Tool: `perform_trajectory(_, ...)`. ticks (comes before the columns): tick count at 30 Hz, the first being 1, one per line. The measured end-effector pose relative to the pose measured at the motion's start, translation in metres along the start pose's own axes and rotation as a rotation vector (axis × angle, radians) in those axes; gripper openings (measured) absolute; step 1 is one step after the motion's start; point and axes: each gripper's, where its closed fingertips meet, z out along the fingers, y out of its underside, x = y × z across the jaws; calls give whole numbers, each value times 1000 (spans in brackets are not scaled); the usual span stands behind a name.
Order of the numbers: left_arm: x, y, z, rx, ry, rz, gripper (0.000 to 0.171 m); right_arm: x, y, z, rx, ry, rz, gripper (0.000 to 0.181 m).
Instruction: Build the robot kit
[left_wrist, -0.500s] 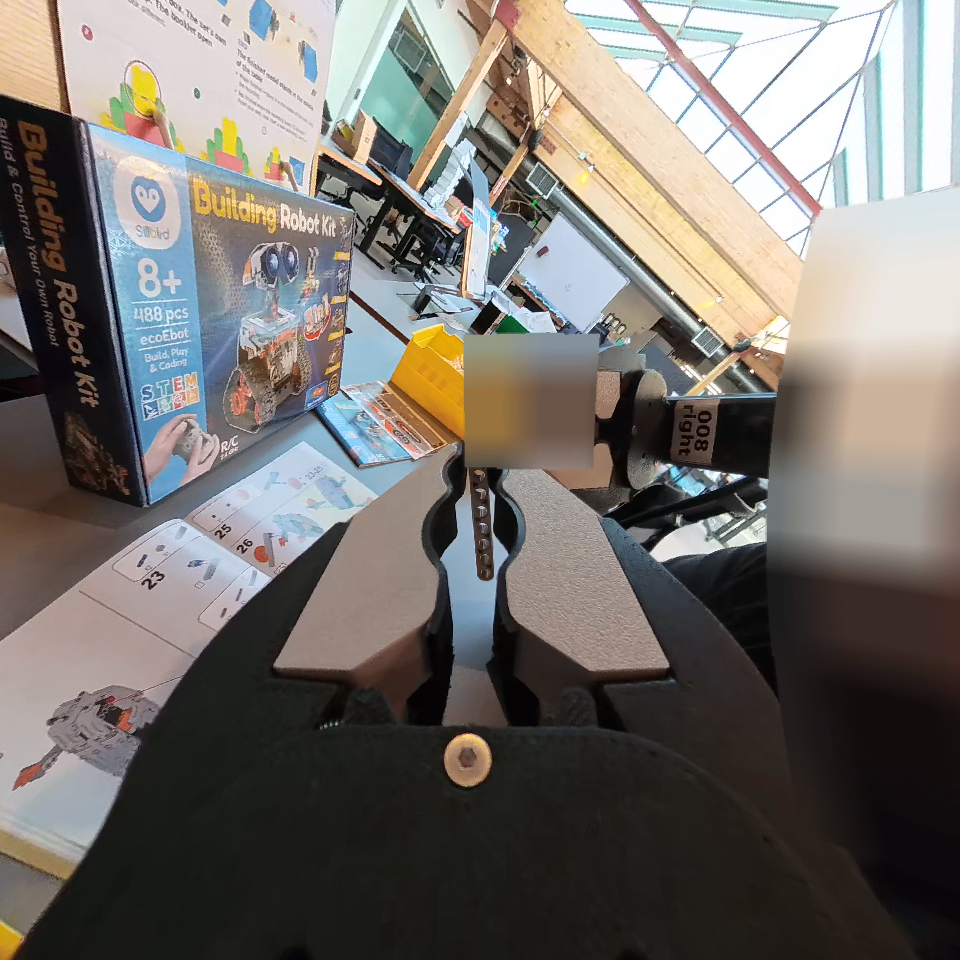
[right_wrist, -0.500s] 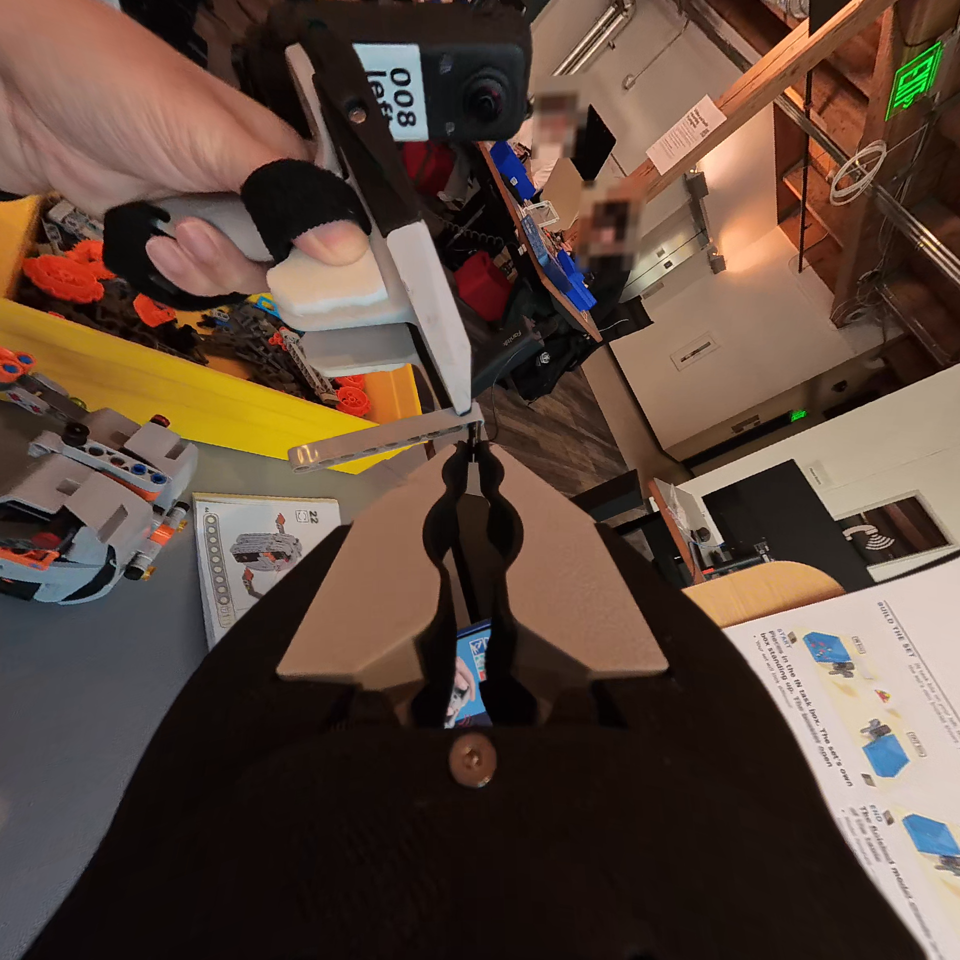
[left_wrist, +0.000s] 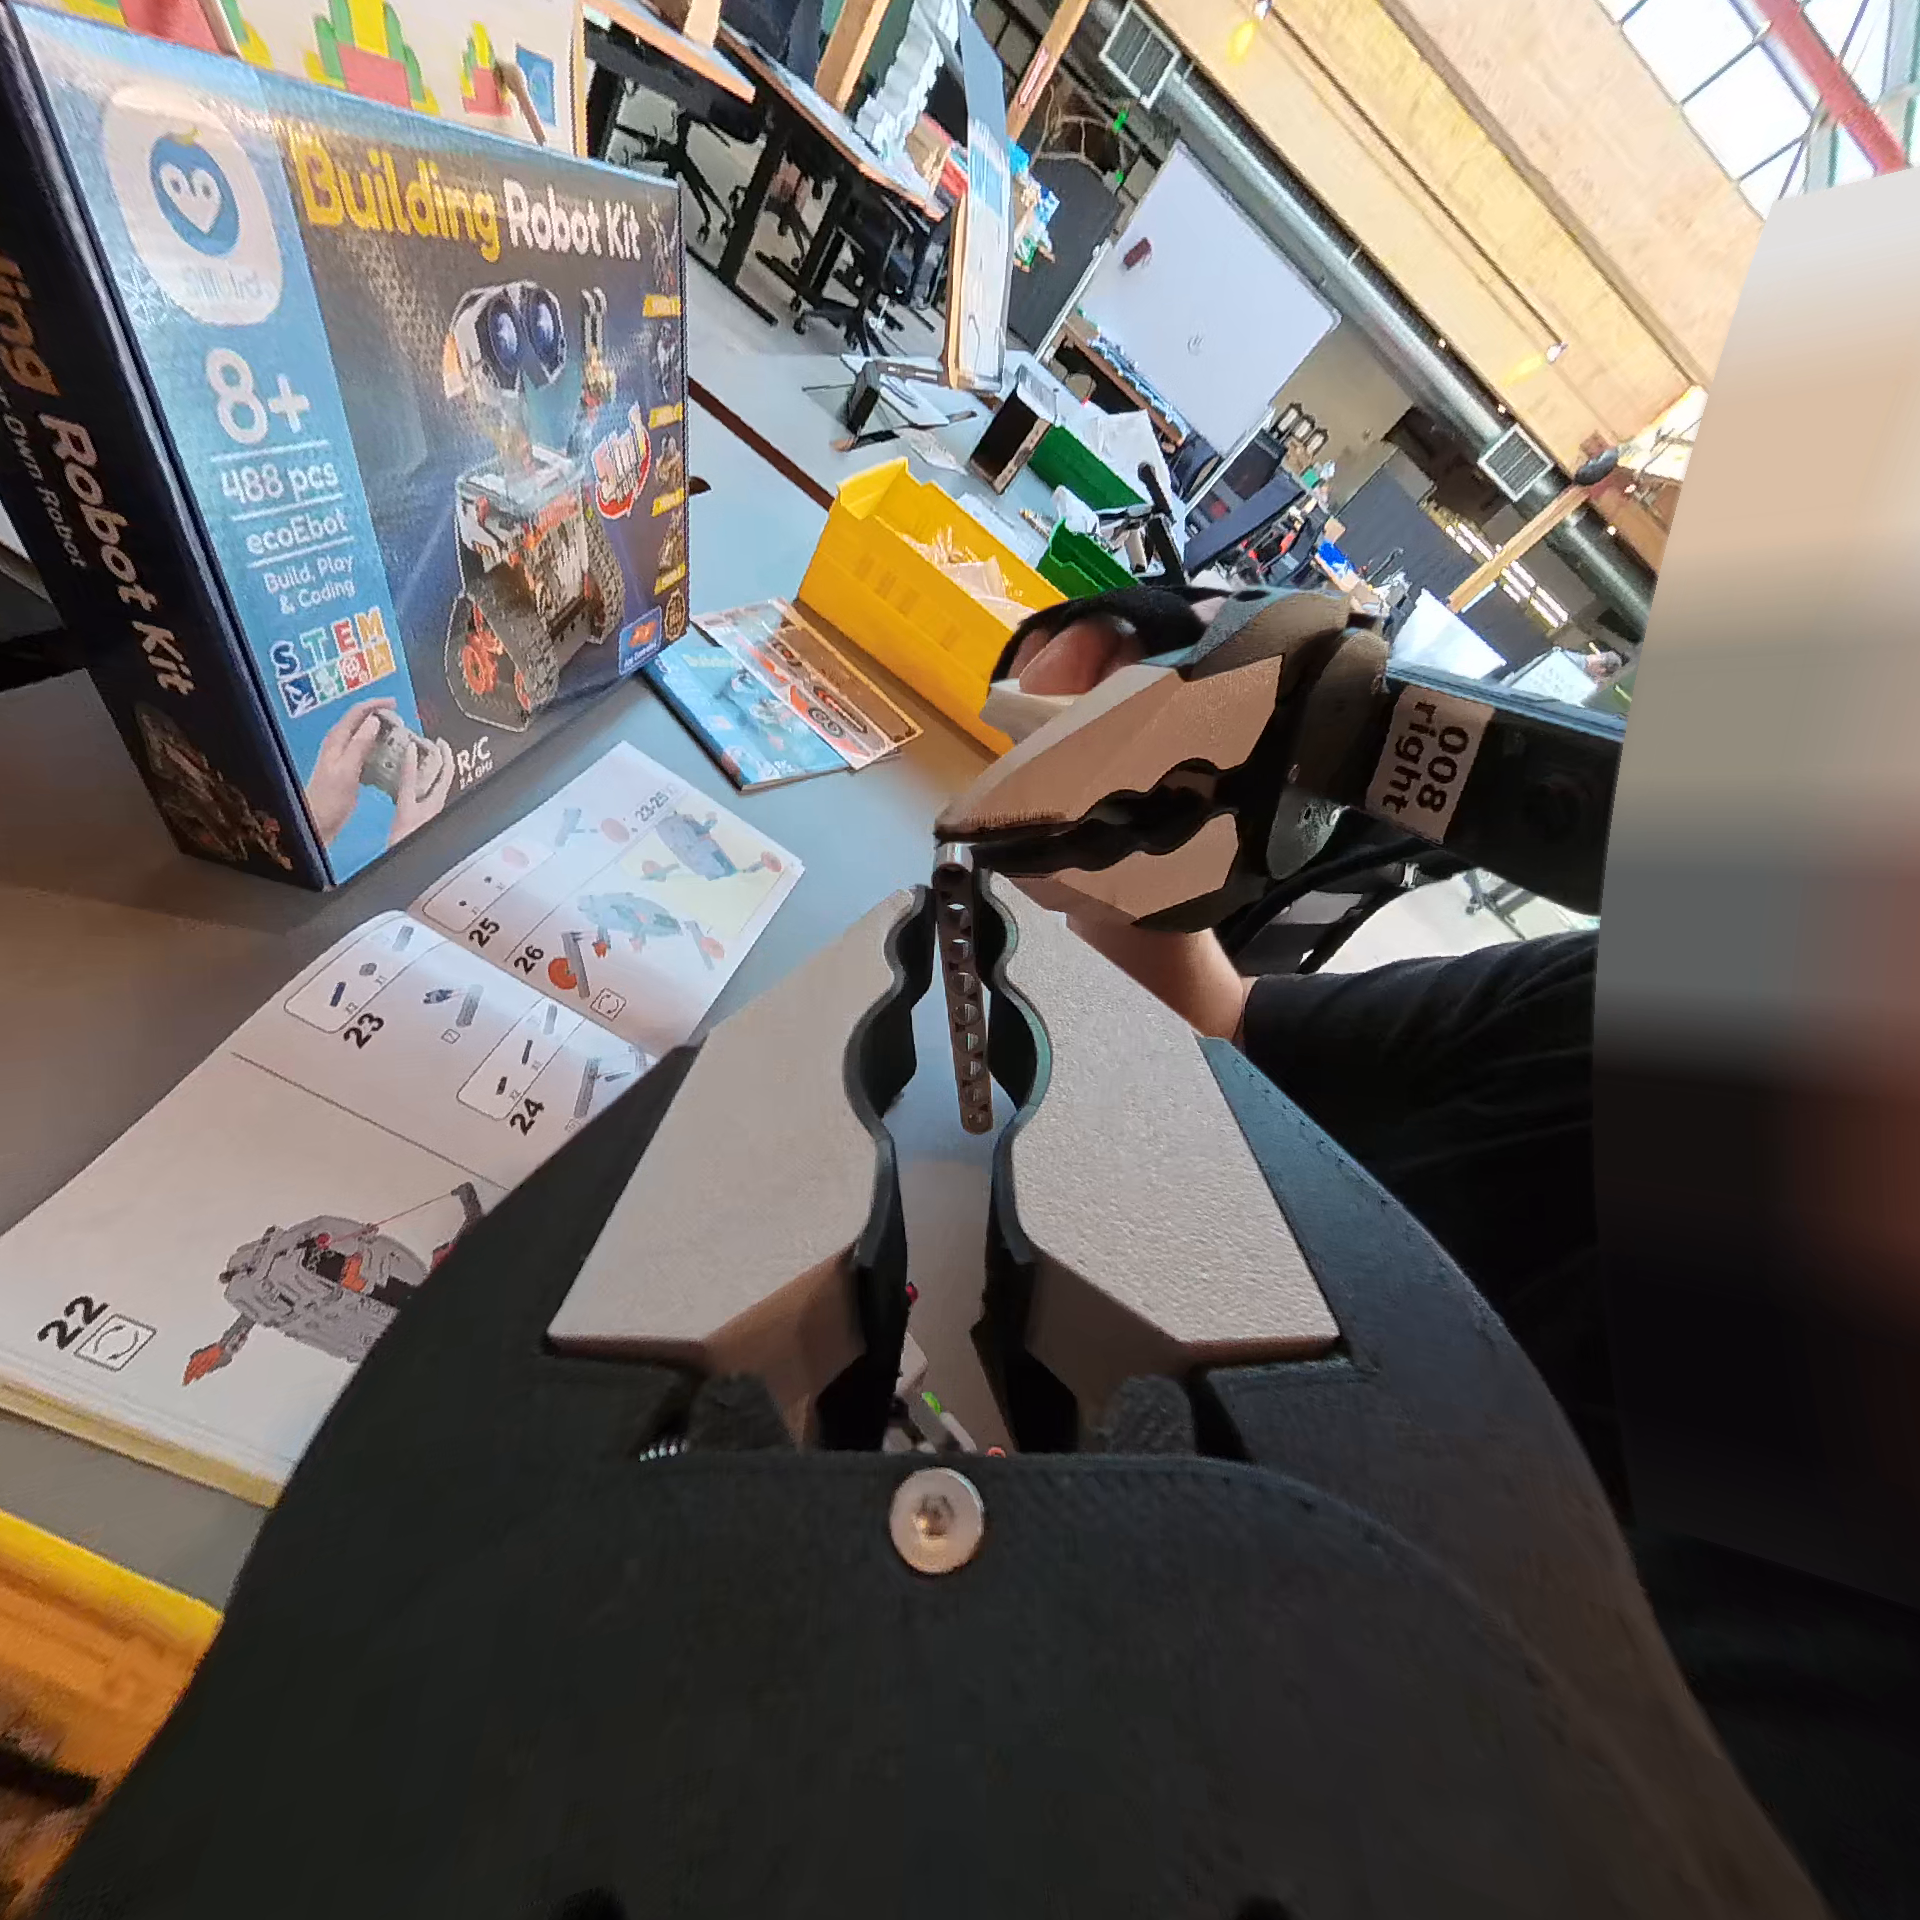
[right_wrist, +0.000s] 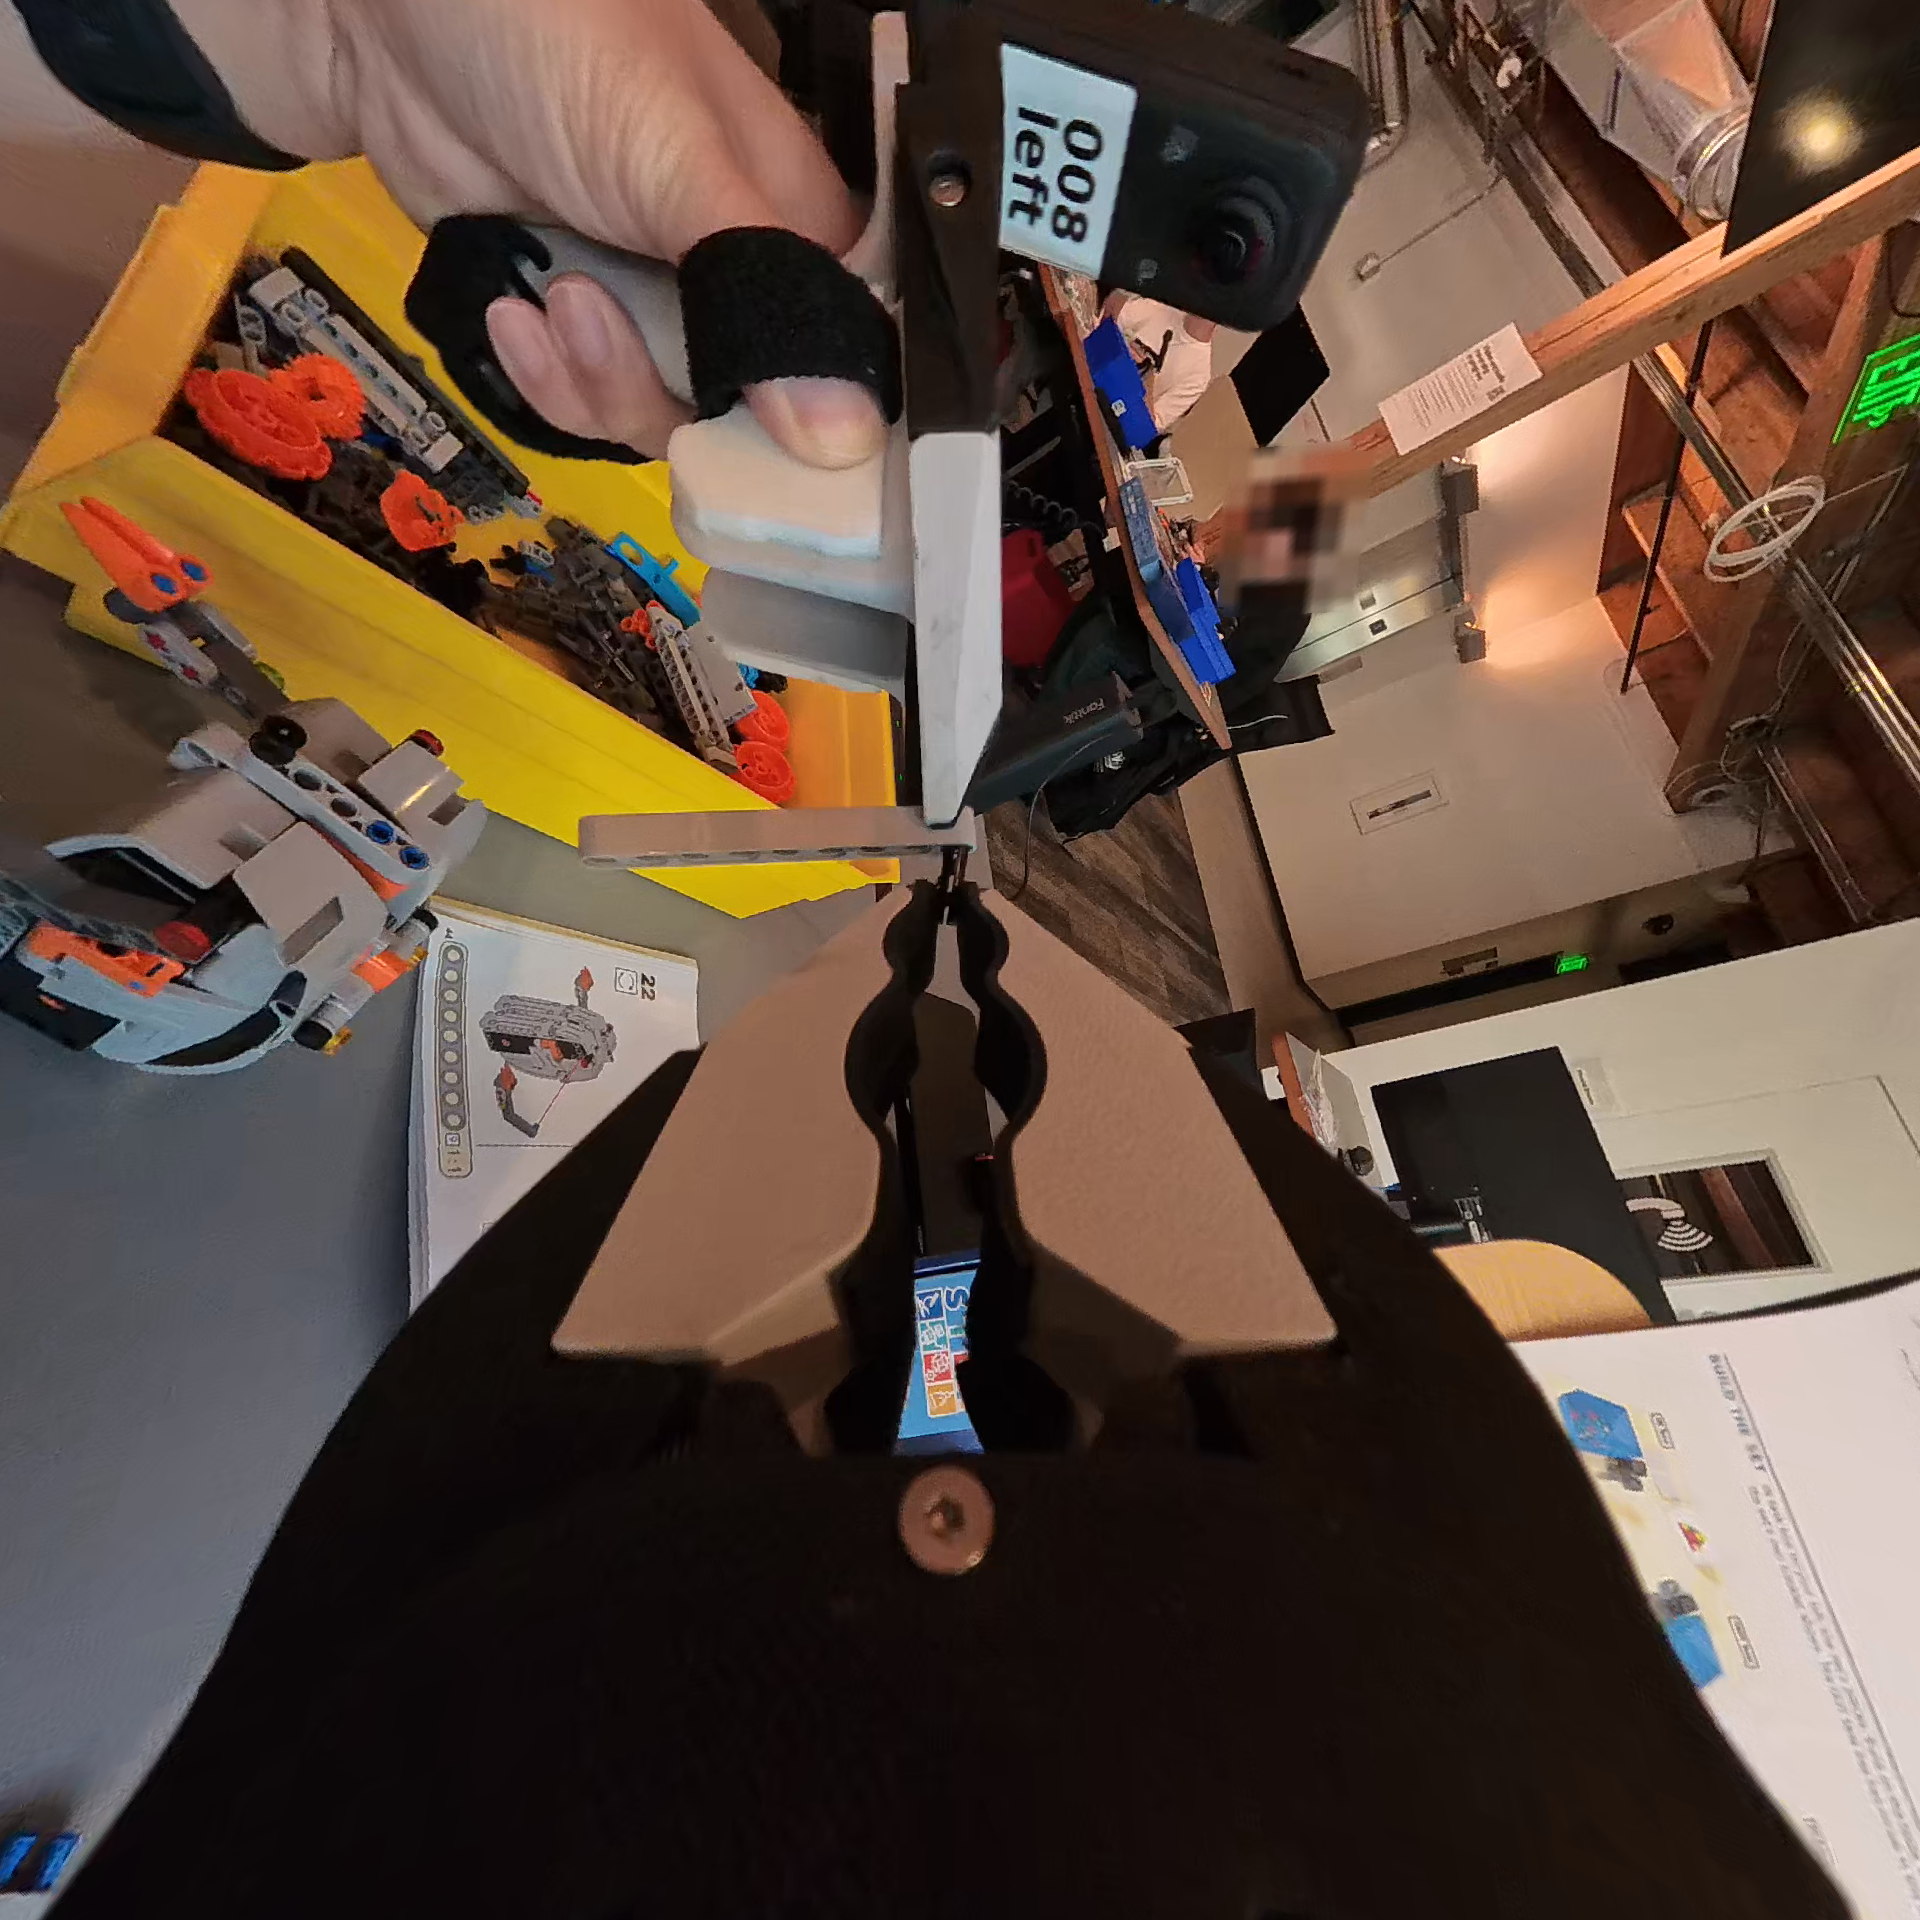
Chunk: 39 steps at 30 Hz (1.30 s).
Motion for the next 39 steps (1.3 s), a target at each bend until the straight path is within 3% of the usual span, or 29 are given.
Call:
perform_trajectory(23, 3, 29, 2, -191, 25, -6, 5, -27, -2, -5, -9, -110, -125, 2)
perform_trajectory(31, 23, 28, 20, -178, 70, 42, 5, -24, -3, -32, -17, -72, -91, 1)
perform_trajectory(39, 41, 42, 52, -47, 73, -2, 5, -36, 8, -67, -67, 16, 15, 1)
